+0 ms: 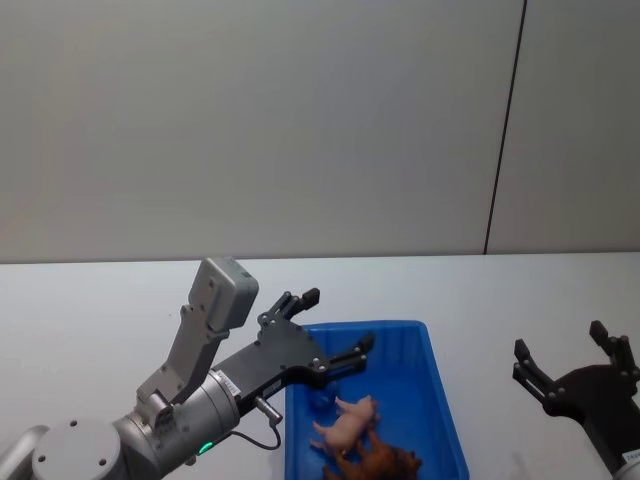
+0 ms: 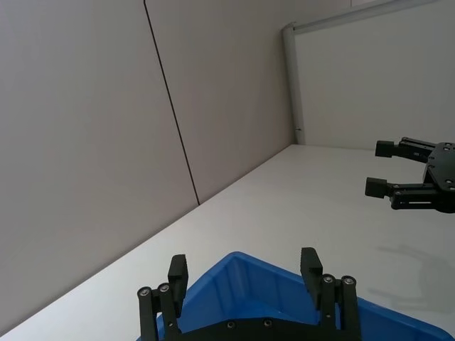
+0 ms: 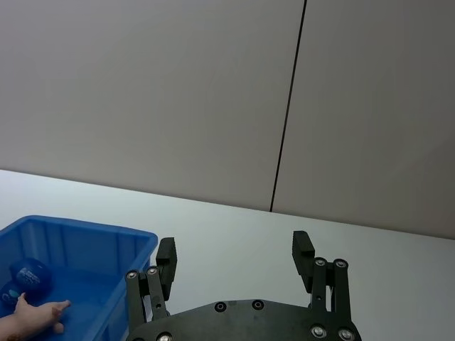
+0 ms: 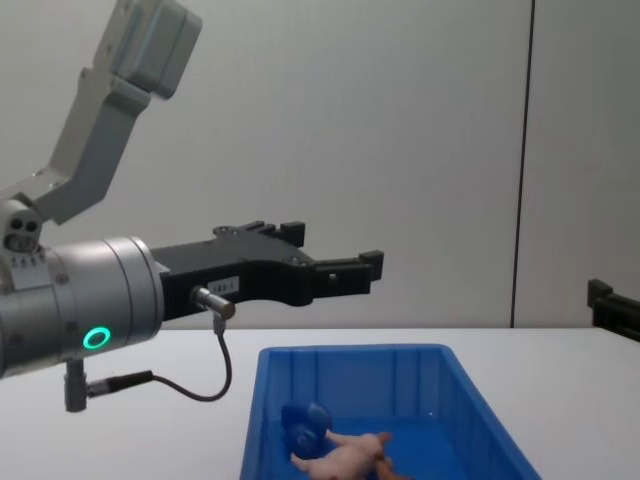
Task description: Pick up the two dolls from the table and place them into the box.
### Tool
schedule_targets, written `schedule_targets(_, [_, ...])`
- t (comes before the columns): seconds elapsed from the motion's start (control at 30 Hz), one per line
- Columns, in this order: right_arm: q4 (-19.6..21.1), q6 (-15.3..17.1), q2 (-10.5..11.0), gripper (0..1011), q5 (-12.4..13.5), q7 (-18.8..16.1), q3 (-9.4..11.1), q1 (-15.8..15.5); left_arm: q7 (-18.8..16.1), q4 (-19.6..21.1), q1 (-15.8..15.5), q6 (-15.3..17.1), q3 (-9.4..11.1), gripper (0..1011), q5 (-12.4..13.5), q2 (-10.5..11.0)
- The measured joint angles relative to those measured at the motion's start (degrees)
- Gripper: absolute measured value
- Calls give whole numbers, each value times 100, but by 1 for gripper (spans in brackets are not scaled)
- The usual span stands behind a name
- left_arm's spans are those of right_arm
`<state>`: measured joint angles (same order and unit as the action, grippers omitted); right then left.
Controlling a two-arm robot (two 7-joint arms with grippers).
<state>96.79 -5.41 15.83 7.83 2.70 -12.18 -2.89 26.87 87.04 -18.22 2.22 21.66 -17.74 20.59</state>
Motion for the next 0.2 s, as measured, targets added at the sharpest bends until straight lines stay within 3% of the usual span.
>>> schedule_targets(0.2, [0,0,0,1001,0,0,0,0,31,-14,-15,-10,4,1001,-4,-14])
